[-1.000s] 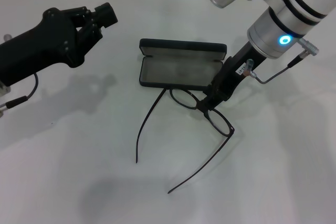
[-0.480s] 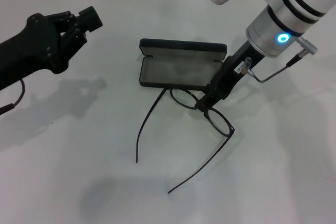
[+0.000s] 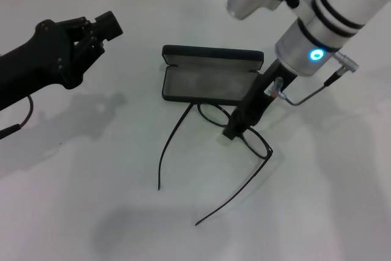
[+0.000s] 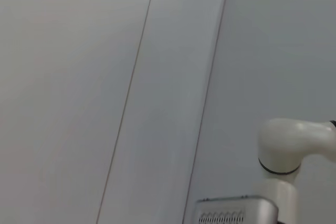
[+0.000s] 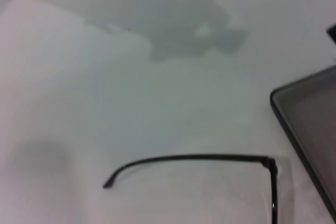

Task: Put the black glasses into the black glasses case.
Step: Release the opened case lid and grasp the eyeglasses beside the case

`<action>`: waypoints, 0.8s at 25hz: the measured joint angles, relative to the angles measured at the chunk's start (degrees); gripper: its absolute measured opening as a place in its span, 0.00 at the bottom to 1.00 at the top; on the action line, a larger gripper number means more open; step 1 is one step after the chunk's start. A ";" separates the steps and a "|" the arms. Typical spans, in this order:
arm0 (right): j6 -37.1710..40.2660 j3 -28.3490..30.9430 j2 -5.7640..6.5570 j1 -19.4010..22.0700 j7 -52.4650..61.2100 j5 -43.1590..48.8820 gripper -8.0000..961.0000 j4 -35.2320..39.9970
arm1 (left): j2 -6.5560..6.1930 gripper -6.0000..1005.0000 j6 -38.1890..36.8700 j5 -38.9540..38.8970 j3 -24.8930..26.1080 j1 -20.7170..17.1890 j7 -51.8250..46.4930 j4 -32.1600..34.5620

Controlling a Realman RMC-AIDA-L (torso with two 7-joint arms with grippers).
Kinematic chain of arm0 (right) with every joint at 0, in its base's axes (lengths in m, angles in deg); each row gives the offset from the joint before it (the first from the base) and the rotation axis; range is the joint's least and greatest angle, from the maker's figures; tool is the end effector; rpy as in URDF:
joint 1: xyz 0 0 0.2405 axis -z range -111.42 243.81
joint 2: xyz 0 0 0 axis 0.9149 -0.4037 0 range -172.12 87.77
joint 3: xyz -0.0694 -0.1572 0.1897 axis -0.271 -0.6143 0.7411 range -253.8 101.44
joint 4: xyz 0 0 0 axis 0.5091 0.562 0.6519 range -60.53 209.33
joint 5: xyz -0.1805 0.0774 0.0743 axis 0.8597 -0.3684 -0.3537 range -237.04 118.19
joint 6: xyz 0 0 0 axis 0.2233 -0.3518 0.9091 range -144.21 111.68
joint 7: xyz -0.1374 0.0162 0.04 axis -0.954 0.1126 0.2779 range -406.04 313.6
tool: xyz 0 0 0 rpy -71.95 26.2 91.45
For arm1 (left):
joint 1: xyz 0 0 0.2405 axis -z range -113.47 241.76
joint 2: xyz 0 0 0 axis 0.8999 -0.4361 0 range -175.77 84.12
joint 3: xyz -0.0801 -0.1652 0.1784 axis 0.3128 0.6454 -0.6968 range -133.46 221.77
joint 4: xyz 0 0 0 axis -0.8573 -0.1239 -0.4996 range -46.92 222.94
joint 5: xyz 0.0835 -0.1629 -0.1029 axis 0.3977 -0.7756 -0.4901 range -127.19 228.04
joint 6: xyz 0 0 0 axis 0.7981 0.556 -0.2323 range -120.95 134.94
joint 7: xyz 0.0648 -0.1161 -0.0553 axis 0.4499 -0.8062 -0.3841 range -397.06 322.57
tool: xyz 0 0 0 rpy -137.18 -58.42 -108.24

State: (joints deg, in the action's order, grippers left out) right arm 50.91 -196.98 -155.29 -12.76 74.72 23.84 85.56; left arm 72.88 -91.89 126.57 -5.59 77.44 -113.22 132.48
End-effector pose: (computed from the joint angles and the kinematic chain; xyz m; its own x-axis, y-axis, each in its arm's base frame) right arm 0.0895 0.4050 -0.0967 0.8744 -0.3736 0.3098 -0.3776 -0.9247 -0.0493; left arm -0.2624 0.2760 0.0606 0.5049 0.0928 0.8582 0.4870 -0.8515 -0.1944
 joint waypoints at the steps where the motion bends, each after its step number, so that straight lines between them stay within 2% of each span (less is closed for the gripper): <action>1: -0.39 0.05 -0.41 -0.15 0.74 1.34 0.49 -0.01 | -0.09 0.05 0.00 0.04 -0.01 0.10 0.02 -0.43; 3: -1.63 0.15 -1.68 -0.51 2.44 4.93 0.49 -0.03 | -0.16 0.05 0.00 0.07 0.00 0.17 0.29 -0.97; 5: -2.49 0.19 -2.26 -0.54 3.01 6.45 0.49 0.13 | -0.18 0.05 0.00 0.07 0.00 0.22 0.95 -1.43; 20: -3.34 1.76 -1.84 -0.23 3.57 7.10 0.39 2.84 | -0.20 0.05 0.34 0.03 0.00 0.17 2.12 -2.92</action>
State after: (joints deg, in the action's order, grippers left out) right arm 47.58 -195.22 -157.13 -12.99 78.29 30.94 88.39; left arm 72.68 -91.55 126.60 -5.59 77.61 -111.10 129.56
